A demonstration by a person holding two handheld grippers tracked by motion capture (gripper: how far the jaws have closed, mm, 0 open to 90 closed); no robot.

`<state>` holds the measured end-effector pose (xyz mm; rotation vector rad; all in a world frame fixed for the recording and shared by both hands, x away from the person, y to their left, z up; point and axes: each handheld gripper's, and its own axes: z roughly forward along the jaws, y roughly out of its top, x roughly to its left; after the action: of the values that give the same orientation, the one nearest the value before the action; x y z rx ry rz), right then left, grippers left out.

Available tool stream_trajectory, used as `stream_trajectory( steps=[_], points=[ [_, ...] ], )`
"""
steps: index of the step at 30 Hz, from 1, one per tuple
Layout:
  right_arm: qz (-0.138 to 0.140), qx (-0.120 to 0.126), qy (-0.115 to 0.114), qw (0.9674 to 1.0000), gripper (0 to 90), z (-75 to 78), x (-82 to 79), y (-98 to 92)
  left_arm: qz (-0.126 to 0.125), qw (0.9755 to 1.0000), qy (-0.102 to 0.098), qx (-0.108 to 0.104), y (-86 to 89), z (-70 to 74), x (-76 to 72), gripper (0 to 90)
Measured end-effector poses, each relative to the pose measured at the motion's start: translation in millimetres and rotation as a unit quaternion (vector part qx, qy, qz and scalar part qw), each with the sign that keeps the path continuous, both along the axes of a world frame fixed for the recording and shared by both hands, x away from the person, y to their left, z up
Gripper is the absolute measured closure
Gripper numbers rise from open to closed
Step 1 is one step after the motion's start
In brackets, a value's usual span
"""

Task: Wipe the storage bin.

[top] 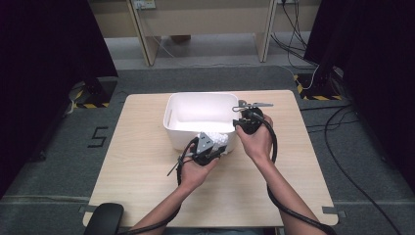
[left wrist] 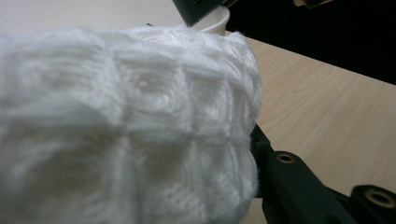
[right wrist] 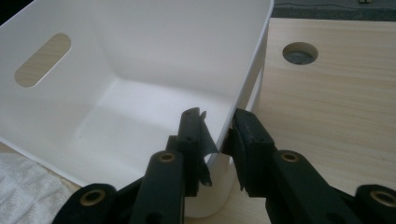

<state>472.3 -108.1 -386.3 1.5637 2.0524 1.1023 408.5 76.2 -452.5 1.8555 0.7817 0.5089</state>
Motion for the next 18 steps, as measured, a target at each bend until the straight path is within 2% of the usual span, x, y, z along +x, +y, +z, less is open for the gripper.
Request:
stream_trajectory(
  steps=[18],
  points=[
    [0.0,0.002,0.001,1.0,74.0,0.1,0.0,-0.1,-0.004,1.0,-0.003,0.001,-5.3,1.1,0.2,74.7]
  ],
)
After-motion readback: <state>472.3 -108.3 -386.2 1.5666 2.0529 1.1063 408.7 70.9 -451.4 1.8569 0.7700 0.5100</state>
